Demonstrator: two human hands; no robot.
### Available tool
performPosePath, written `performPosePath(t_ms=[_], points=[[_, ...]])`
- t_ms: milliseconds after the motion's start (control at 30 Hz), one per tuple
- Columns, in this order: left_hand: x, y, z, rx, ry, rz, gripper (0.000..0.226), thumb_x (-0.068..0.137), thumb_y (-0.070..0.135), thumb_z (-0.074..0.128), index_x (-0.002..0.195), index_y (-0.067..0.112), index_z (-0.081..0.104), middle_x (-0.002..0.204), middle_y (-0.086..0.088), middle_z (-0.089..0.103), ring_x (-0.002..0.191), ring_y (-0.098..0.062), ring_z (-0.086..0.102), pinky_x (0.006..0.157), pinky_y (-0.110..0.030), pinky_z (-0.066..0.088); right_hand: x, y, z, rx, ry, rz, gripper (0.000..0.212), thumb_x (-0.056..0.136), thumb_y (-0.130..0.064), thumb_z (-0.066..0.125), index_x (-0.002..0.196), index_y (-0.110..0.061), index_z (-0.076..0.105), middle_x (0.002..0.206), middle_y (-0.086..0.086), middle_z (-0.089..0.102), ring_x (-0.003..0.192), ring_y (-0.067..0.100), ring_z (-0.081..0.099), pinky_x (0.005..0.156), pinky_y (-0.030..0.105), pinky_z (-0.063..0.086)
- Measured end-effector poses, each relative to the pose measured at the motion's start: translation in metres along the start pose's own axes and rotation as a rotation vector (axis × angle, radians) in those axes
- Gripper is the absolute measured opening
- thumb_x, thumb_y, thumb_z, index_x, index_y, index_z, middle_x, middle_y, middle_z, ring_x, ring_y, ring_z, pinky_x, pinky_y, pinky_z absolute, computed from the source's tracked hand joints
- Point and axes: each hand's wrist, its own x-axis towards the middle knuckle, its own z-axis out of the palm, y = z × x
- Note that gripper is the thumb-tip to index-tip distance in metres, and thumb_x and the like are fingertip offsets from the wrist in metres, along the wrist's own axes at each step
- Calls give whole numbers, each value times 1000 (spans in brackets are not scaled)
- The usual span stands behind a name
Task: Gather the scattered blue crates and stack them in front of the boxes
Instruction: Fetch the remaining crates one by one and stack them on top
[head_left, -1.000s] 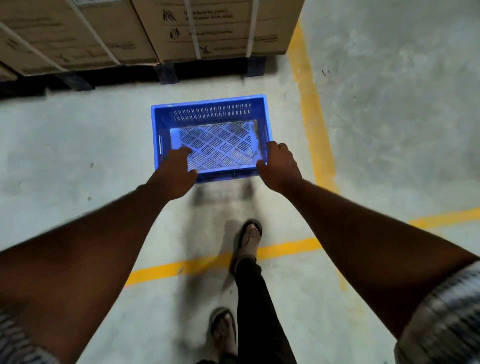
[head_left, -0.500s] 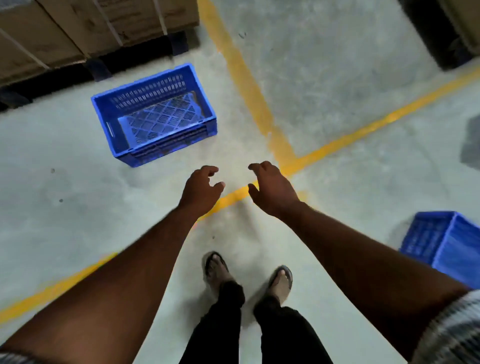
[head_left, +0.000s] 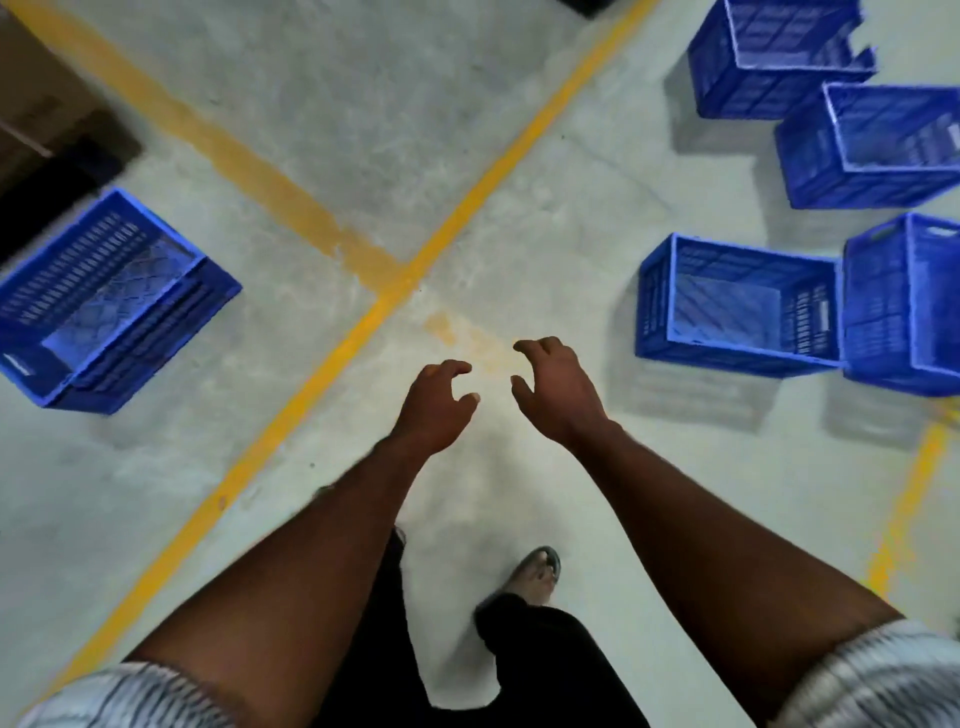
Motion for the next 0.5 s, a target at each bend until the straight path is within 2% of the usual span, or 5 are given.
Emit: performPosePath(t_ms=[233,500], points=[[-42,131,117,50,-126,50,44,89,25,66,131,19,55,133,-9,54,121,-23,54,100,-31,40,-95,141,-96,66,118,207,49,91,-31,55,138,-19,45,132,8,50,121,28,46,94,40,46],[-30,241,184,147,-228,160,43,90,24,65,131,19,56,133,-6,55,123,-22,53,104,-33,40,-127,256,-171,240,243,373,50,90,-30,56,137,-18,48,132,9,51,123,27,46,99,39,43]])
